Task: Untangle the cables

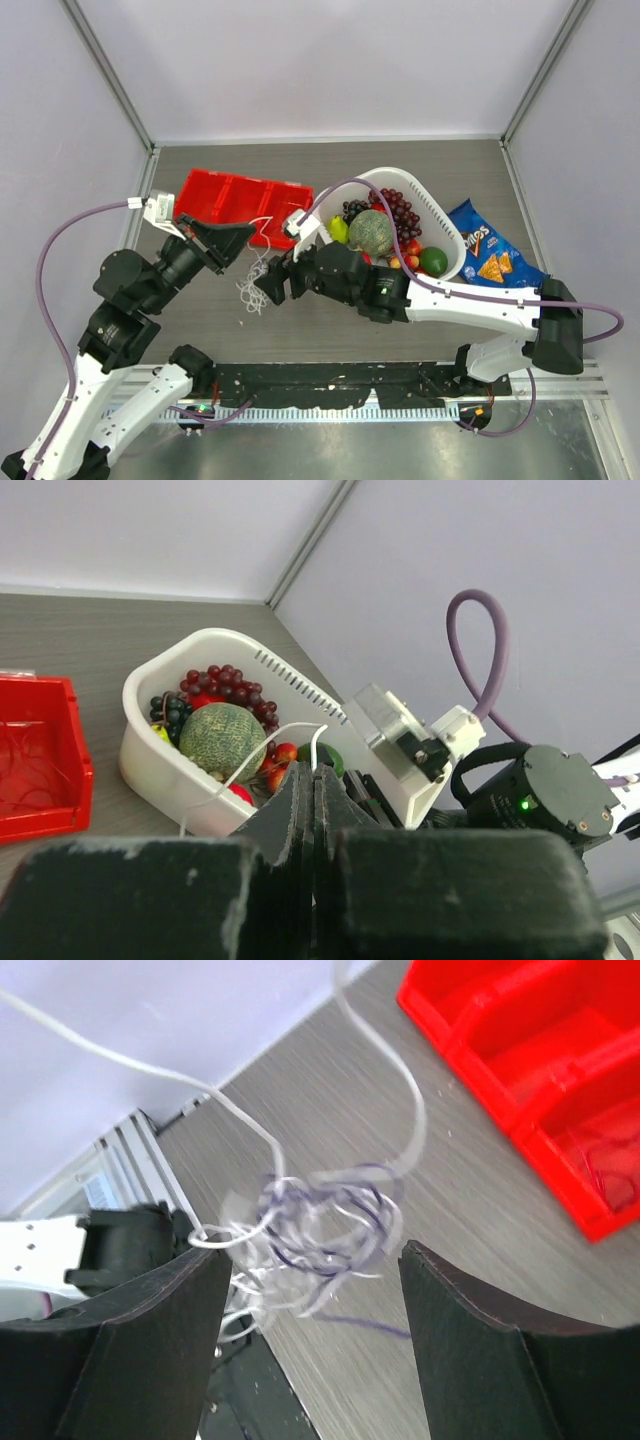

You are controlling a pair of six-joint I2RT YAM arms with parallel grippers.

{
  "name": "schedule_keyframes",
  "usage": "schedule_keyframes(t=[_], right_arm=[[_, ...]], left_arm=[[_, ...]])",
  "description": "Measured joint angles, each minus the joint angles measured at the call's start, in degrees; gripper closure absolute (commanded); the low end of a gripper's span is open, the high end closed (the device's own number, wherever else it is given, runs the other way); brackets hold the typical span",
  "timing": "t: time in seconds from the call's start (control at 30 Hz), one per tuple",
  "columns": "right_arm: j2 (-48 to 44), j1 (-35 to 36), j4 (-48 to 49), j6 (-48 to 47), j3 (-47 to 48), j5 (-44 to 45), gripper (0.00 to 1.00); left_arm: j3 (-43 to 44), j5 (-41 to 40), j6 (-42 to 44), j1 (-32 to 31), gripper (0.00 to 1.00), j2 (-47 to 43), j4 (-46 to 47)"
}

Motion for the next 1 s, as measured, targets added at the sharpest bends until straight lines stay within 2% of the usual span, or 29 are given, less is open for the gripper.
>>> schedule_keyframes(t=[0.17, 0.37, 0.53, 0.67, 0.73, 0.77, 0.8, 0.87, 1.0], right_arm=[[1.62, 0.0, 0.55, -1.62, 5.4, -0.11, 0.28], [0.52, 0.0, -1.97, -3.89, 4.79, 5.27, 0.27], [-1.88, 0.0, -2.43, -4.33, 4.42, 5.49, 0.29], [-0.92, 0.0, -2.47, -4.48, 8.55, 5.46, 0.37], [0.44, 0.0, -1.62, -4.5, 10.97, 5.38, 0.51], [1.07, 0.0, -0.85, -4.52, 11.63, 5.31, 0.55], [1.64, 0.0, 0.02, -4.46, 11.76, 5.25, 0.64], [2.73, 0.0, 1.53, -3.98, 11.28, 5.14, 0.69], [5.33, 0.0, 7.8, -1.95, 5.01, 5.11, 0.72]], left_arm=[[2.29, 0.55, 0.09, 0.0, 1.0, 0.87, -0.79], [3.41, -0.26, 0.33, 0.0, 1.0, 1.4, -3.06], [3.43, -0.37, 0.52, 0.0, 1.0, 2.4, -4.35], [3.45, -0.37, 0.55, 0.0, 1.0, 2.84, -5.16], [3.48, -0.37, 0.5, -0.02, 1.0, 2.84, -5.22], [3.54, -0.37, 0.46, -0.07, 1.0, 2.86, -5.22], [3.63, -0.37, 0.39, -0.09, 1.0, 2.93, -5.2], [4.07, -0.35, 0.2, -0.09, 1.0, 3.26, -5.2], [6.88, -0.35, 0.09, -0.09, 1.0, 5.09, -5.18]])
